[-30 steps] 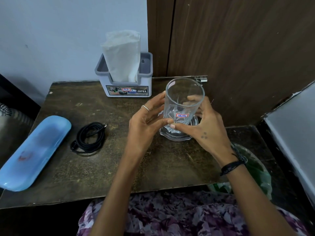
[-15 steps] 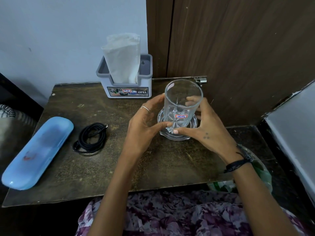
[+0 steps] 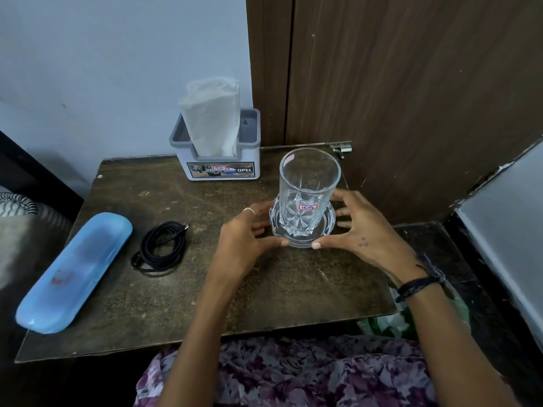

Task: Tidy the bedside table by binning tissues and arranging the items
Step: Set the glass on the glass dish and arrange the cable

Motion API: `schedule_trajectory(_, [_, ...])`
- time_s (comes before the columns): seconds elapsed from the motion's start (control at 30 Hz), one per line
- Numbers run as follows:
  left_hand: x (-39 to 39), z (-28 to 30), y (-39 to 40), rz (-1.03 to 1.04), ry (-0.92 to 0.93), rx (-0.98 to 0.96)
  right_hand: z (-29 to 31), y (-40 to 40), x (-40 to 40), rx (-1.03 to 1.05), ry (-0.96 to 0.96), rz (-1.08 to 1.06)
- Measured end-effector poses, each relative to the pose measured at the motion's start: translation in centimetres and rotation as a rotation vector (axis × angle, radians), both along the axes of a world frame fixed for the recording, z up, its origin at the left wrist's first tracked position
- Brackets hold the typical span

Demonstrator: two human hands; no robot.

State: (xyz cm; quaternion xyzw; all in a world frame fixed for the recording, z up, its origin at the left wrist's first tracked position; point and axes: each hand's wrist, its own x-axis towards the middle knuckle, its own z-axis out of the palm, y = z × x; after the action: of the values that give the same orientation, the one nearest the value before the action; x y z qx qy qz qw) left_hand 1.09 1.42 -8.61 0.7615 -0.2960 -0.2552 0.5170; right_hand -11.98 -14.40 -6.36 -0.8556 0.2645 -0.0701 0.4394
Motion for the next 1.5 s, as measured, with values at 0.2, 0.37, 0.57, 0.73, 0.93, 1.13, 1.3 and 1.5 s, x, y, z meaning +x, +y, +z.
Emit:
schedule_trajectory(0.2, [0.5, 0.1, -1.2, 0.044, 0.015, -0.025, -0.3, -1.1, 0.7, 0.043, -0.107, -0.022])
schedule_trajectory(0.37, [1.5, 0.2, -2.5, 0.069, -0.015, -0.042, -0.8, -2.5, 2.1, 0.154, -0.19, -0.055])
schedule_trajectory(0.57, [3.0, 0.1, -4.7, 0.096, -0.045, -0.067, -1.8, -4.1, 3.8, 0.237, -0.309, -0.12])
schedule_trajectory(0.73, [4.2, 0.0, -6.7, 0.141, -0.083, -0.089, -3.0, -5.2, 5.3, 0.281, -0.41, -0.202])
schedule_trajectory(0.93, [3.7, -1.0, -7.3, 0.174, -0.105, -0.132, -3.5, -5.7, 6.8, 0.236, -0.448, -0.272])
schedule_trajectory(1.13, [3.8, -1.7, -7.7, 0.182, -0.106, -0.135, -3.8, -5.7, 7.3, 0.174, -0.43, -0.278])
schedule_trajectory(1.3, [3.6, -1.8, -7.8, 0.168, -0.253, -0.1, -4.0, -5.7, 7.4, 0.174, -0.441, -0.298])
schedule_trajectory(1.5, [3.1, -1.7, -7.7, 0.157, -0.45, -0.055, -4.0, -5.6, 7.4, 0.175, -0.446, -0.28])
